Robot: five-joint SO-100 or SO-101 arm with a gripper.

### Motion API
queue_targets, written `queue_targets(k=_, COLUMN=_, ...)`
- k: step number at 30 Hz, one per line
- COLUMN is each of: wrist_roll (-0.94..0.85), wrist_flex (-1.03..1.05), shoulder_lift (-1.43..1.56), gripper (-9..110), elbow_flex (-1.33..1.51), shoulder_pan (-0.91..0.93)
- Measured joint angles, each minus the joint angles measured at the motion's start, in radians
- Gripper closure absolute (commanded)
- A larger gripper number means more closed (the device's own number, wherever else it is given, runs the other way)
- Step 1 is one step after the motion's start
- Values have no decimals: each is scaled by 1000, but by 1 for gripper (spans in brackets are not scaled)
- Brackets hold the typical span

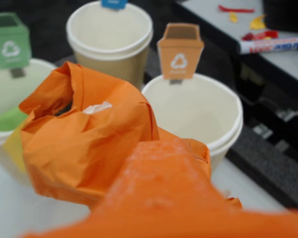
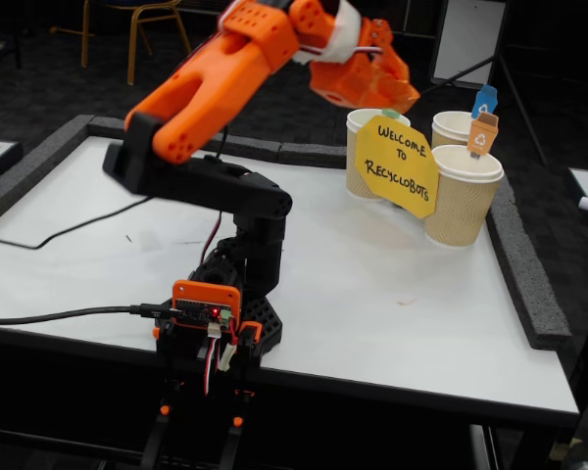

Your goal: Sort rubbish by color.

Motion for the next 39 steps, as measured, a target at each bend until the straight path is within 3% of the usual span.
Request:
queue_targets(k=22, wrist_roll=2, wrist_flex=-118, shoulder_lift=-940, gripper=101, elbow_flex=-592, shoulder_pan=91)
queue_targets(k=26, wrist_roll=2, wrist_flex=-118, shoulder_lift=-992, gripper=96, elbow_flex=-647, shoulder_pan=91)
queue_targets(k=36, wrist_roll=2, wrist_flex=-81, shoulder_lift=-999, gripper=98, elbow_flex=-667, shoulder_pan=91)
queue_targets(k=39, wrist_roll=2, wrist_flex=-60, shoulder_lift=-999, gripper=92, elbow_flex=-672, shoulder_pan=91)
